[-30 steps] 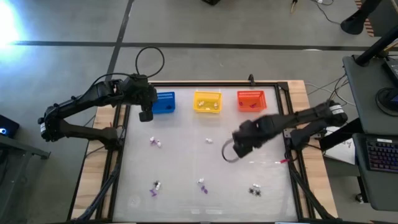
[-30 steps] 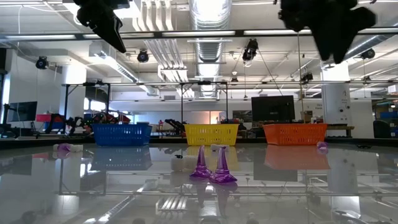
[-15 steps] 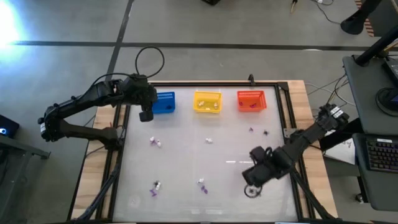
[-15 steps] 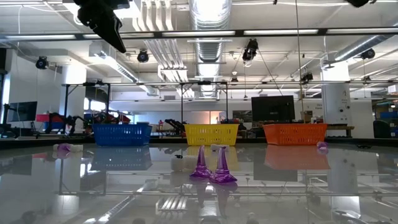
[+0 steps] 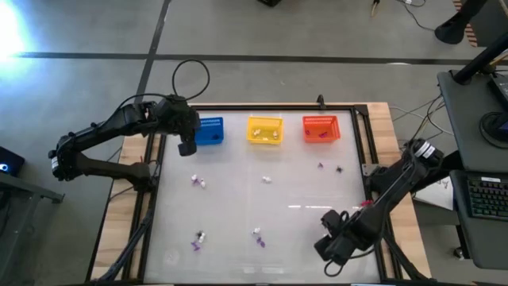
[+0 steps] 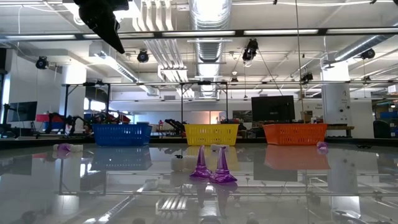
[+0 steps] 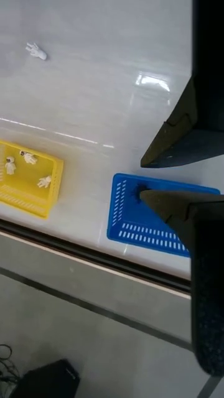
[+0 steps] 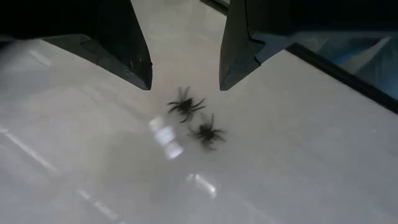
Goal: Sort Halloween decoration
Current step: Put the black toy spider into the blue bin
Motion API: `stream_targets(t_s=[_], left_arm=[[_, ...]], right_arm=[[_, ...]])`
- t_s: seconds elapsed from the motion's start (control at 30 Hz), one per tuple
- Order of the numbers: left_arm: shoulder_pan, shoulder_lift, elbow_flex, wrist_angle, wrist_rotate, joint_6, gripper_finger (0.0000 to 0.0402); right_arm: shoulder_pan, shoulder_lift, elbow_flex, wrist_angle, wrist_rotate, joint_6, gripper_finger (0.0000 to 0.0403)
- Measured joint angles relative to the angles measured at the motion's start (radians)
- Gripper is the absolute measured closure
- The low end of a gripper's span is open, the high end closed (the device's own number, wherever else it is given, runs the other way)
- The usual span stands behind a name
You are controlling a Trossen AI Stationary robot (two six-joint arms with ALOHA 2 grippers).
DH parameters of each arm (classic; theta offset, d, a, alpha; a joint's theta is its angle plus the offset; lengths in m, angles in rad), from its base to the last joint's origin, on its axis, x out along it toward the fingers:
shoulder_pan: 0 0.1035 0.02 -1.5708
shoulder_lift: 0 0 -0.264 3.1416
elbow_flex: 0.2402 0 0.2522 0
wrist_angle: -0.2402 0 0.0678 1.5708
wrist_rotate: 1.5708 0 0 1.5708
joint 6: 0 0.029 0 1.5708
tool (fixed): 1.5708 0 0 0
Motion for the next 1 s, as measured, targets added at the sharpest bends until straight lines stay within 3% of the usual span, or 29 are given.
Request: stream_targets(t_s=[0.43, 0.83, 1.0], left_arm=[[0.0, 0.0, 0.0, -0.006, 0.078, -0.076, 0.035], [0.0, 0.0, 0.0, -0.004, 0.079, -0.101, 0.035], [0.0, 0.0, 0.0, -0.003, 0.079, -0.113, 0.035]], right_arm=[[0.031, 0.086, -0.128, 0.23, -0.075, 0.079, 0.0225], [0.026, 0.187, -0.128, 0.232, -0.076, 0.082, 0.0227], [0.02, 0.187, -0.129, 0.229, -0.053, 0.082, 0.026]])
